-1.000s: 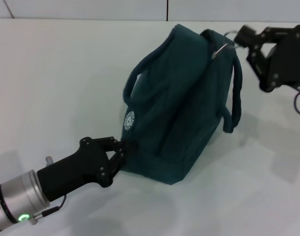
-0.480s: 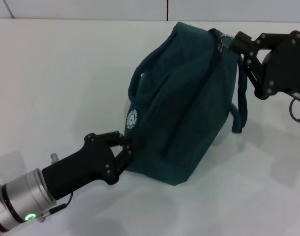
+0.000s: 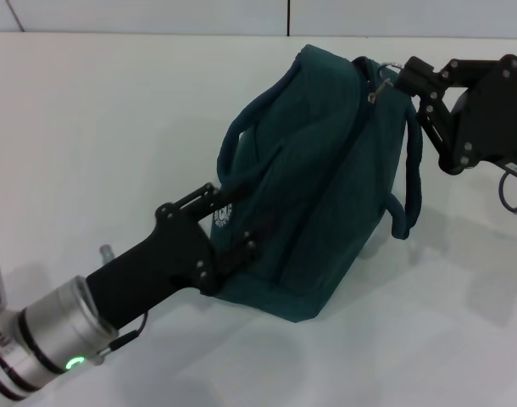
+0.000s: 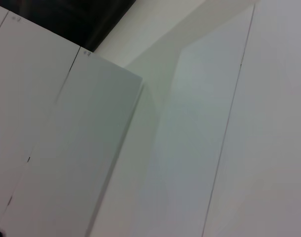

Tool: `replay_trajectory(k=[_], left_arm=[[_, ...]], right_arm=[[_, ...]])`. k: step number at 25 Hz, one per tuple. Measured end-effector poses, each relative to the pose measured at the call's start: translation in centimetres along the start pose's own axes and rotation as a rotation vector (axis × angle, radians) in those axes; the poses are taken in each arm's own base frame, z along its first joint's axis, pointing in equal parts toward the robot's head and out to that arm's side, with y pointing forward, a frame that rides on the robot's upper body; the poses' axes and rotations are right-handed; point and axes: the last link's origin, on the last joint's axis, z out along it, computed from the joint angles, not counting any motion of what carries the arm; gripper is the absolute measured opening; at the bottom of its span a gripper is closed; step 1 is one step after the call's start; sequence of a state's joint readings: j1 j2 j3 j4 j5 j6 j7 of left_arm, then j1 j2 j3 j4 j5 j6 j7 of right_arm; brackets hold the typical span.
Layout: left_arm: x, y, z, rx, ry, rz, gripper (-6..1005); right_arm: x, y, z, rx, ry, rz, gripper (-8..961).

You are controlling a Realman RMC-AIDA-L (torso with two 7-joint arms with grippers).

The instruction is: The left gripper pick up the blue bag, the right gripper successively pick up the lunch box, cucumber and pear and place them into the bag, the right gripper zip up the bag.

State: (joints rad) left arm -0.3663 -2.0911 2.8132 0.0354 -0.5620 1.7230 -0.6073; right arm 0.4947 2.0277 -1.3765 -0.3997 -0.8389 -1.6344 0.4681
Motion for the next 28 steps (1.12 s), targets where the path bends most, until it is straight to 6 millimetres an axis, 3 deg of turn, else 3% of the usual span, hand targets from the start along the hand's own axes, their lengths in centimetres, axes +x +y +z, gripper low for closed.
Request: replay_trajectory(k=[6, 11, 16, 19, 28], left_arm=[[0.6, -0.2, 1.7, -0.03, 0.031, 0.003, 530], [0.6, -0.6, 2.7, 0.004, 0.042, -0.004, 767], [0.4, -0.6, 2.9, 0.006, 0.036, 0.015, 870], [0.4, -0.6, 3.0, 0.004, 0.033, 0.018, 648], [0.4, -0.4, 2.9, -0.01, 0.032, 0.051, 484]], right_arm=[[-0.1, 0.1, 0.1, -0.008, -0.005, -0.002, 17], [0.0, 0.3, 0.0, -0.013, -0.003, -0.009, 16], [0.0, 0.3, 0.0, -0.011, -0.005, -0.009, 16], [0.0, 0.3, -0.1, -0.012, -0.007, -0.008, 16], [-0.3, 0.6, -0.3, -0.017, -0.027, -0.017, 17]])
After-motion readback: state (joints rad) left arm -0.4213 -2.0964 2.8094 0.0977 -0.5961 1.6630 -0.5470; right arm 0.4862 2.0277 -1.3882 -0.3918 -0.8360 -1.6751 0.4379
